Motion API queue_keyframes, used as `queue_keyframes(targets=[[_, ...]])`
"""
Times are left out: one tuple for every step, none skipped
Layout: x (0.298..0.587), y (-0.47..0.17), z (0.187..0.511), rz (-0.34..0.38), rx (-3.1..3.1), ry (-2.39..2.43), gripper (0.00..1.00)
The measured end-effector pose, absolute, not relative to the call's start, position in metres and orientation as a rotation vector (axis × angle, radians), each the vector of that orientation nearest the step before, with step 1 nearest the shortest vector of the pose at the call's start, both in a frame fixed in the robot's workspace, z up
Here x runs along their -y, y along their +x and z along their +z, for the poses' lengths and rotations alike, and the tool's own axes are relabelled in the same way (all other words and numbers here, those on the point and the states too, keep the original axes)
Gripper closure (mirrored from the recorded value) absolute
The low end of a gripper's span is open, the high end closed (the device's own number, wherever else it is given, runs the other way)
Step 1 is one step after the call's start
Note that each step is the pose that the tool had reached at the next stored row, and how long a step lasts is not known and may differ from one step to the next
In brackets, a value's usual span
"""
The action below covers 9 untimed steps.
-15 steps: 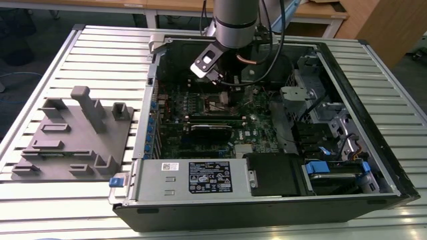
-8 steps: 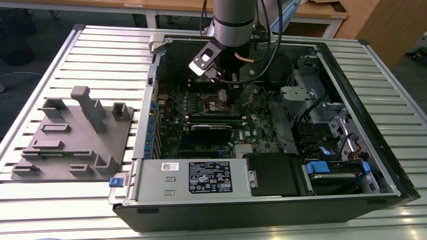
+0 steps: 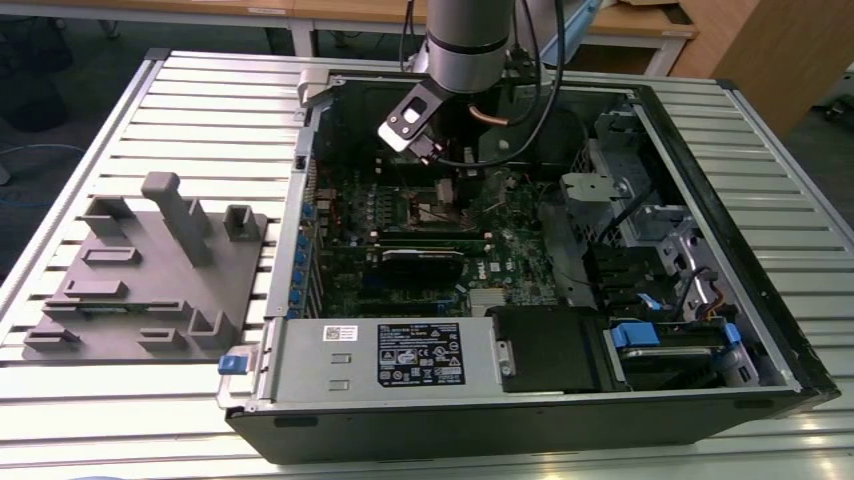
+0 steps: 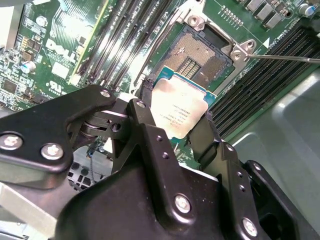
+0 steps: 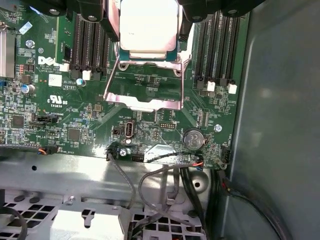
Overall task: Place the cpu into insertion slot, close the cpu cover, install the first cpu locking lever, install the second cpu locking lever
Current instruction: 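Place the cpu into insertion slot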
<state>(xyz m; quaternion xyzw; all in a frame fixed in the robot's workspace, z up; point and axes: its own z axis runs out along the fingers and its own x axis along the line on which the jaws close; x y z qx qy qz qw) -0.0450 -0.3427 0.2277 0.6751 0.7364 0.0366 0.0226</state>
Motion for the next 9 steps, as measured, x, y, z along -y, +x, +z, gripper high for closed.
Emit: queue_keyframes(targets=[[0.3427, -0.0449, 0.2276, 0.103, -2.286, 2.097, 0.46], [0.3428, -0.0446, 0.2275, 0.087, -2.295, 2.105, 0.46], [0.3427, -0.0444, 0.2274, 0.073, -2.302, 2.112, 0.46], [0.3428, -0.0444, 0.2274, 0.068, -2.305, 2.114, 0.46], [0.3428, -0.0444, 0.2275, 0.068, -2.305, 2.114, 0.46], [0.3428, -0.0445, 0.2275, 0.068, -2.305, 2.114, 0.46], [0.3428, -0.0445, 0.2274, 0.068, -2.305, 2.114, 0.46], [0.3428, -0.0444, 0.2273, 0.069, -2.297, 2.124, 0.46], [0.3428, -0.0444, 0.2272, 0.068, -2.287, 2.134, 0.46]])
